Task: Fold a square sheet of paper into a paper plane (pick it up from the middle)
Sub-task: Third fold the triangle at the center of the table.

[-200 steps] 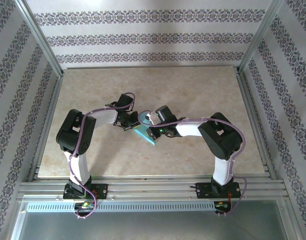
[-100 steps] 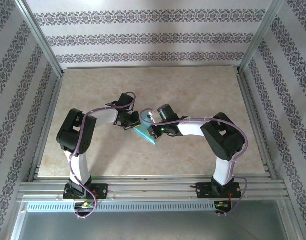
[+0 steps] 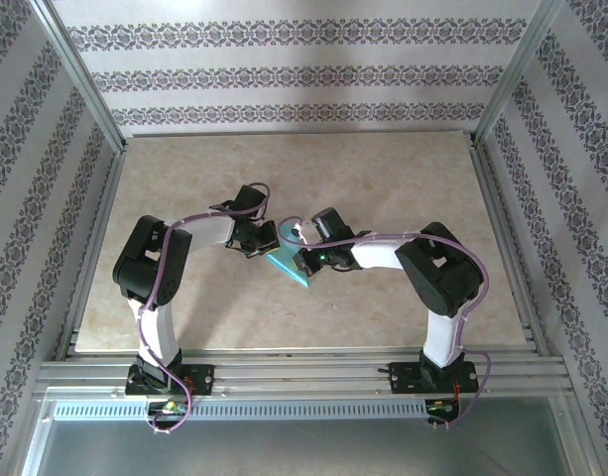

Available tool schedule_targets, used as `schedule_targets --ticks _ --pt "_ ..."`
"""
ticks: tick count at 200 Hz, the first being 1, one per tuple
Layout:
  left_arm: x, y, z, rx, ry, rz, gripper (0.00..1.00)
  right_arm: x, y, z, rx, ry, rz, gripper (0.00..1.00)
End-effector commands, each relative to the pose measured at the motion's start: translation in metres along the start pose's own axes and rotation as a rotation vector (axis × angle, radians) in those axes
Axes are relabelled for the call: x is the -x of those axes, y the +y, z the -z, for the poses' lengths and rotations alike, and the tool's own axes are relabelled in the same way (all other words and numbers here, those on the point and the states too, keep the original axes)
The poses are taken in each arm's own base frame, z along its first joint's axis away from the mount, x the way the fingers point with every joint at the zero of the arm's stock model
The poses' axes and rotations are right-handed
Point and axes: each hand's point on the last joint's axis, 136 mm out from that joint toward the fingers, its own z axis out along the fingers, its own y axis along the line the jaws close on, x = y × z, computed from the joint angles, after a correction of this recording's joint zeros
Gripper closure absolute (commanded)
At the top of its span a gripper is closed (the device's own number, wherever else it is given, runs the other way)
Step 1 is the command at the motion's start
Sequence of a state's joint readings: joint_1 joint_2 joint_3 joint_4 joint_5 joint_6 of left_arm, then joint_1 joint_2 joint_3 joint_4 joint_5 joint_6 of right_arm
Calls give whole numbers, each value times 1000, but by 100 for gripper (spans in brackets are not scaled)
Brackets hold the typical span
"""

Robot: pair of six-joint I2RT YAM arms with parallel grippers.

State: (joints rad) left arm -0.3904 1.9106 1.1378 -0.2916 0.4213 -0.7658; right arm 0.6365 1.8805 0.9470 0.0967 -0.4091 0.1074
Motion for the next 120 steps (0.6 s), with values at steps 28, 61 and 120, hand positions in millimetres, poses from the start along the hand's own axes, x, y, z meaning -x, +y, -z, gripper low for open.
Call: schedule_targets --ticks 28,61,120 --pt "-8 11 -2 46 53 2 95 -3 -2 -4 4 24 -22 92" --pt "9 -26 29 -56 -26 -47 89 -7 -3 -3 0 37 -25 92" --pt "-15 -54 42 -235 -48 46 88 -8 -5 -5 -1 41 -31 92"
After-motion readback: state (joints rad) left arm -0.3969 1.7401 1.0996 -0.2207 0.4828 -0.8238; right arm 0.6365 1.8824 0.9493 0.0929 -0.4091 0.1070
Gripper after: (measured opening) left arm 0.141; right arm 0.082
